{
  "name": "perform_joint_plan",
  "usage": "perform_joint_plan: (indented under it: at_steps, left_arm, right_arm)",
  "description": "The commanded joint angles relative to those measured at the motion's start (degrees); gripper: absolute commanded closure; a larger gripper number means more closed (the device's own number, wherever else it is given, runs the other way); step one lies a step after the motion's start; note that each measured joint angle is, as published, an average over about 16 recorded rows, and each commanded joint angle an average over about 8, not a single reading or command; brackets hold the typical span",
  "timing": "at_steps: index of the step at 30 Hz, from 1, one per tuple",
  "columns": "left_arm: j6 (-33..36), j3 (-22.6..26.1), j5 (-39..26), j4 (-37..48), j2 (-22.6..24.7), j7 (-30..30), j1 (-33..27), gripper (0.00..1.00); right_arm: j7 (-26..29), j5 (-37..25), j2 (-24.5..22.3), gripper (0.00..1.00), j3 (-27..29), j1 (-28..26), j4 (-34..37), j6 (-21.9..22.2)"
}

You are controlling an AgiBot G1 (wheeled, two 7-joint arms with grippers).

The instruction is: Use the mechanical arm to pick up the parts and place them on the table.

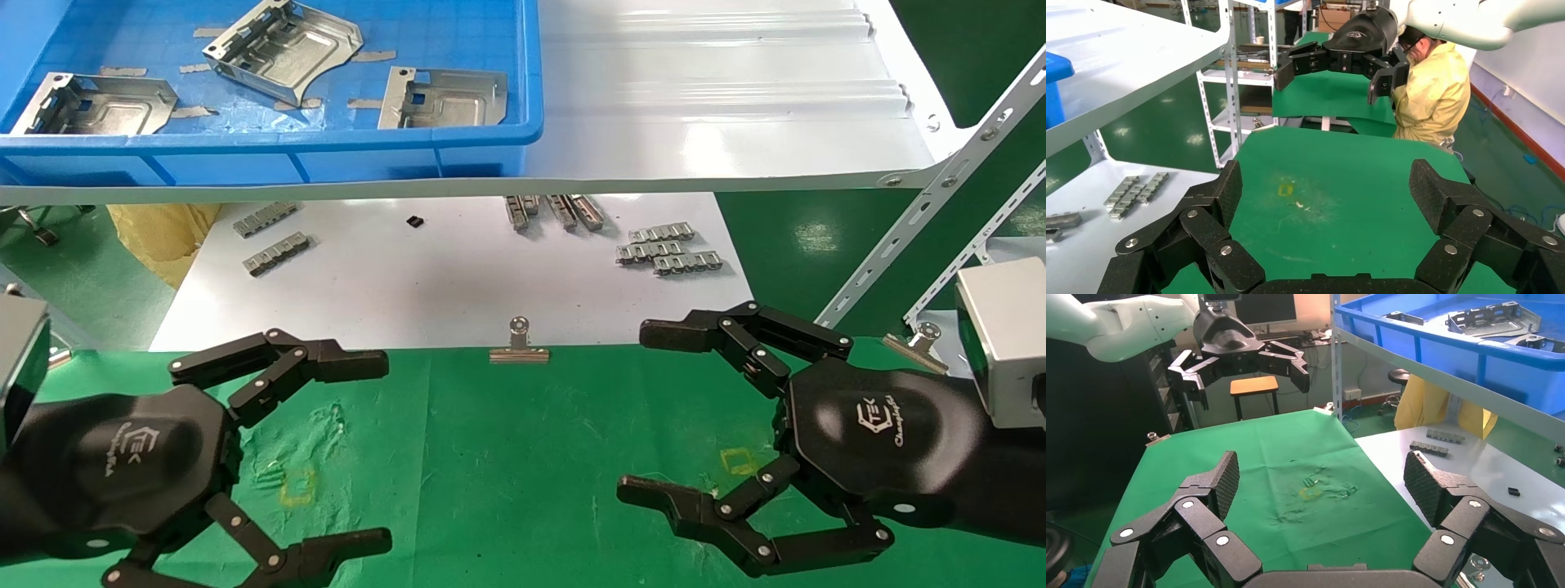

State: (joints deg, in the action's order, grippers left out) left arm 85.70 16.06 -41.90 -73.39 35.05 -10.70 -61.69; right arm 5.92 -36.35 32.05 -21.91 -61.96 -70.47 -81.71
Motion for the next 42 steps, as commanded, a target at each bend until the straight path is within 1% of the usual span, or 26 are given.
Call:
perform_joint_plan:
  at_steps: [1, 4, 12, 42]
  left_arm:
    - [0.00, 0.00, 0.00, 0.00, 0.00, 0.00, 0.00, 0.00]
    - [0.00, 0.00, 0.00, 0.00, 0.00, 0.00, 0.00, 0.00]
    - [0.00, 0.00, 0.00, 0.00, 0.00, 0.00, 0.00, 0.00]
    - [0.00, 0.00, 0.00, 0.00, 0.00, 0.00, 0.00, 0.00]
  right_arm:
    - [0.00, 0.00, 0.00, 0.00, 0.00, 0.00, 0.00, 0.00]
    - [0.00, 0.00, 0.00, 0.00, 0.00, 0.00, 0.00, 0.00]
    - [0.00, 0.00, 0.00, 0.99, 0.00, 0.00, 0.00, 0.00]
    - [0.00, 0.00, 0.00, 1.00, 0.00, 0.00, 0.00, 0.00]
